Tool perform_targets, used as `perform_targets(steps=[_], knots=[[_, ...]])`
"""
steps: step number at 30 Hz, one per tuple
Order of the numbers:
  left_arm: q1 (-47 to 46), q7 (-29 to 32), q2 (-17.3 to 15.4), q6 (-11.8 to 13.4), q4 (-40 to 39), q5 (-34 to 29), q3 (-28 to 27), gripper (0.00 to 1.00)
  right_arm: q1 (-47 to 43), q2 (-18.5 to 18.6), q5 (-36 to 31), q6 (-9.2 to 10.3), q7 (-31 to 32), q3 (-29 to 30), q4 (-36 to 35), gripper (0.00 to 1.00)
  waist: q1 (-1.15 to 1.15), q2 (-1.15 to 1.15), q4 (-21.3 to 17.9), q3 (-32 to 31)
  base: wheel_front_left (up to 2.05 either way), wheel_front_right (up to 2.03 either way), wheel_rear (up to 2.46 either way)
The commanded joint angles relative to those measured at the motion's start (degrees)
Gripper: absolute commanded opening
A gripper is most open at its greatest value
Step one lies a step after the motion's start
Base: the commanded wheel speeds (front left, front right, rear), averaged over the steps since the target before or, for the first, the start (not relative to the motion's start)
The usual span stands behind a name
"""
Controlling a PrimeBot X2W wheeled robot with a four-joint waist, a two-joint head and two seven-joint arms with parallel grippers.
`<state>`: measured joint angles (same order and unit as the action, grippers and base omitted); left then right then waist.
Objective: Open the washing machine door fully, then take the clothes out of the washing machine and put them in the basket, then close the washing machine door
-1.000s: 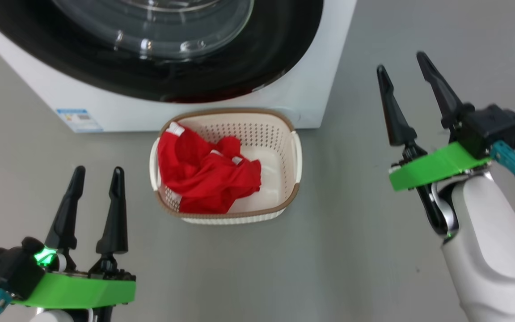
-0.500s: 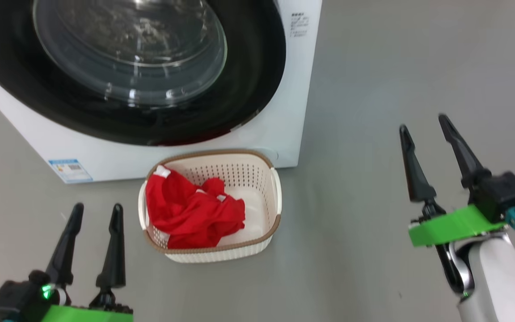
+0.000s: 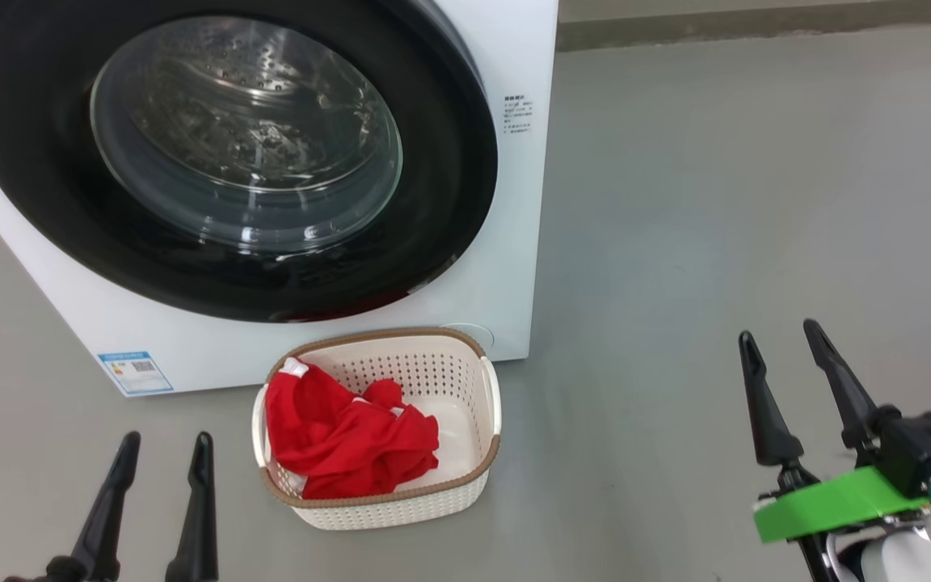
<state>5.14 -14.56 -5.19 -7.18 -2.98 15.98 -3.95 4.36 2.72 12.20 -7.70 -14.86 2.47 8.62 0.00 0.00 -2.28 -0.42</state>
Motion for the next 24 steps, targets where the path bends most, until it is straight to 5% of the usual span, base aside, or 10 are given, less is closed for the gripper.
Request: perform_targets(steps=[1, 20, 21, 24], knots=[[-0.3, -0.44, -0.16, -0.31, -2.07, -0.48, -2.22, 1.0, -0.34, 0.16, -0.12, 0.21, -0.14, -0.92, -2.23, 1.0, 0.0, 0.0, -0.04, -0.41, 0.0, 0.0, 0.0], [2.04, -0.44, 0.25, -0.31, -2.7, -1.19, -1.88, 1.0, -5.6, 0.16, 1.35, 0.21, -0.14, -0.42, -4.12, 1.0, 0.0, 0.0, 0.44, -0.71, 0.0, 0.0, 0.0], [2.94, 0.02, 0.69, 0.02, -0.88, -0.81, -0.09, 0.0, -6.6, -0.35, 1.39, -0.01, -0.01, 0.72, -2.2, 0.0, 0.0, 0.0, 0.4, -0.73, 0.0, 0.0, 0.0], [3.25, 0.33, 1.5, 0.09, 1.49, -0.66, 0.38, 0.0, -7.13, -0.94, 1.5, -0.01, 0.1, 0.49, 0.06, 0.0, 0.0, 0.0, 0.39, -0.73, 0.0, 0.0, 0.0]])
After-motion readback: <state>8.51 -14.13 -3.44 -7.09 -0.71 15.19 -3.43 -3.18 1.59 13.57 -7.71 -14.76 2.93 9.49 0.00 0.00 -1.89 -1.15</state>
